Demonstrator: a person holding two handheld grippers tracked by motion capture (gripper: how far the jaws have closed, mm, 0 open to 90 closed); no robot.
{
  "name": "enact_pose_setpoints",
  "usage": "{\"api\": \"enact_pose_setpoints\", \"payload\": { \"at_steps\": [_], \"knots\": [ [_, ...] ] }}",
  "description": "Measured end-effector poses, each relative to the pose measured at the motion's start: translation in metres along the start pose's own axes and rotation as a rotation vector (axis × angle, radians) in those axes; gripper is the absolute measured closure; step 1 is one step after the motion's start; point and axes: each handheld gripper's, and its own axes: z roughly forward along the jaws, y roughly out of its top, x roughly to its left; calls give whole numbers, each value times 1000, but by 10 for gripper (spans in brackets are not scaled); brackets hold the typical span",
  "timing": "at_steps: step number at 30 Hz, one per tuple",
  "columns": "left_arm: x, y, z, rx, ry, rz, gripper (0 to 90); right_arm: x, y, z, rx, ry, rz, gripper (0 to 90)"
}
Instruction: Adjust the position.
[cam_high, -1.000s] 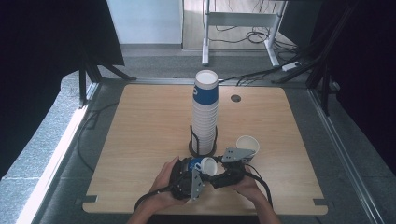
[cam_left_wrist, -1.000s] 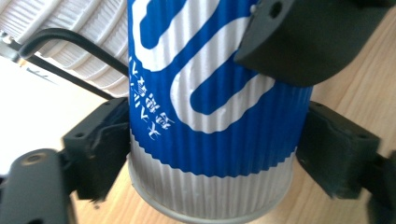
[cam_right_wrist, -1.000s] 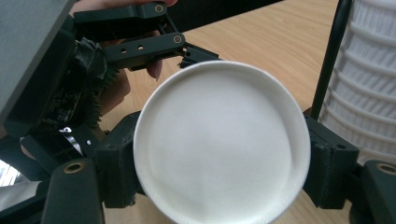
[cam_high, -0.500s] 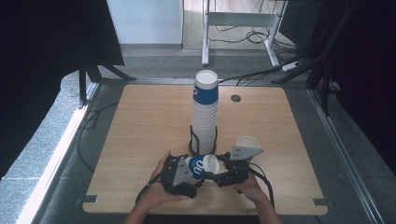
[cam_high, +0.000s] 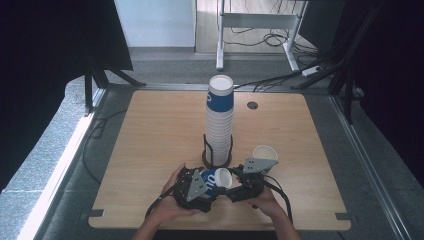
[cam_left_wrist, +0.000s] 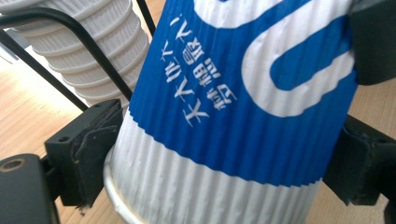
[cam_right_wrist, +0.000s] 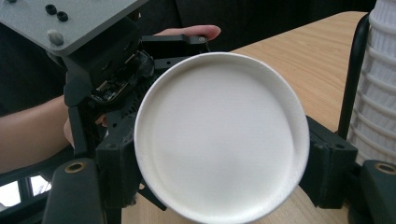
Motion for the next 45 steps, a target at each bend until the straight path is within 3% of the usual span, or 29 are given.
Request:
{"api": "enact_pose_setpoints", "payload": {
  "at_steps": [5, 9, 17, 26, 45],
  "knots": [
    [-4, 1, 2, 15, 28, 36, 83, 1, 0, 2, 12, 6, -6, 266],
    [-5, 0, 2, 6, 22, 42, 122, 0, -1, 3, 20, 3, -5, 266],
    [-5, 1, 2, 5, 14, 31, 152, 0, -1, 3, 16, -1, -2, 265],
    [-1, 2, 1, 17, 2, -5, 87, -1, 0, -1, -7, -5, 2, 269],
    [-2, 2, -1, 32, 10, 42, 151, -2, 0, -3, -11, -9, 5, 252]
  ]
}}
